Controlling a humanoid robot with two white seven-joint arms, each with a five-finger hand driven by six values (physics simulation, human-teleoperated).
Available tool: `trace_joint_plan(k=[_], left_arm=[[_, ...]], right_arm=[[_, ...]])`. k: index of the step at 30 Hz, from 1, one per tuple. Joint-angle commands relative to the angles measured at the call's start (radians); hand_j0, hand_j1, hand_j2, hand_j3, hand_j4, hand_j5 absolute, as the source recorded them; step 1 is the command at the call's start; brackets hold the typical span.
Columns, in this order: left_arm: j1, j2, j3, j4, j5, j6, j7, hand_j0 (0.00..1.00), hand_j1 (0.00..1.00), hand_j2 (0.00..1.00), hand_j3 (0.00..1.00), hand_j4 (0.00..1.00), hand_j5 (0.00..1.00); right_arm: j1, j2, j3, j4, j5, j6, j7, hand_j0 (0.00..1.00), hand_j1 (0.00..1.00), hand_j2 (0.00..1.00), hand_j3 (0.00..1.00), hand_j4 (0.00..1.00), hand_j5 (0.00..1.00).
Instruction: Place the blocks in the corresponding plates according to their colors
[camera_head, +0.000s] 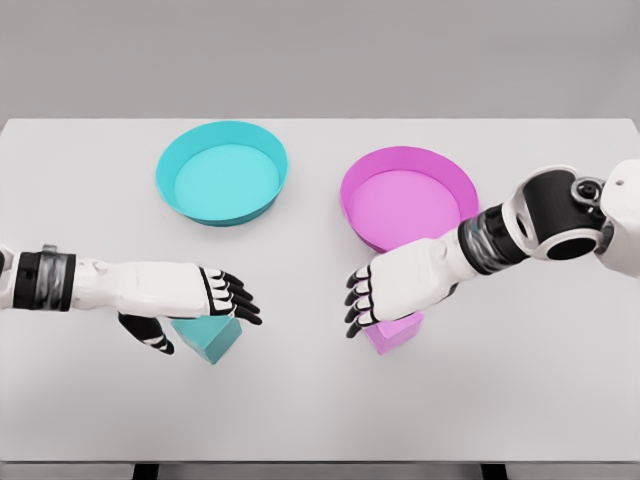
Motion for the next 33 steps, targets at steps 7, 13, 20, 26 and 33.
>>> trace_joint_plan(k=[7, 13, 20, 26, 33], left_arm=[[0.000, -0.024, 0.000, 0.019, 0.005, 0.003, 0.000, 1.00, 1.00, 1.00, 1.00, 1.00, 1.00], [0.002, -0.041, 0.000, 0.037, 0.005, 0.003, 0.000, 1.00, 1.00, 1.00, 1.00, 1.00, 1.00], [0.023, -0.043, 0.006, 0.060, 0.005, 0.003, 0.000, 1.00, 1.00, 1.00, 1.00, 1.00, 1.00], [0.025, -0.050, 0.000, 0.068, 0.005, 0.003, 0.000, 0.95, 0.95, 0.95, 0.95, 0.95, 0.95], [0.052, -0.050, 0.008, 0.068, -0.028, 0.003, 0.000, 0.83, 0.83, 0.83, 0.83, 0.83, 0.83]], right_arm=[[0.000, 0.001, 0.016, 0.001, 0.020, 0.002, 0.000, 1.00, 1.00, 1.00, 1.00, 1.00, 1.00], [0.000, 0.004, 0.028, 0.003, 0.026, 0.002, 0.000, 1.00, 1.00, 1.00, 1.00, 1.00, 1.00], [-0.006, 0.004, 0.024, 0.006, 0.028, 0.002, 0.000, 0.88, 0.88, 0.88, 0.88, 0.88, 0.88], [-0.008, 0.006, 0.021, 0.006, 0.026, 0.002, 0.000, 0.66, 0.66, 0.66, 0.66, 0.66, 0.66], [-0.008, 0.006, 0.021, 0.007, 0.026, 0.002, 0.000, 0.56, 0.56, 0.56, 0.56, 0.56, 0.56]])
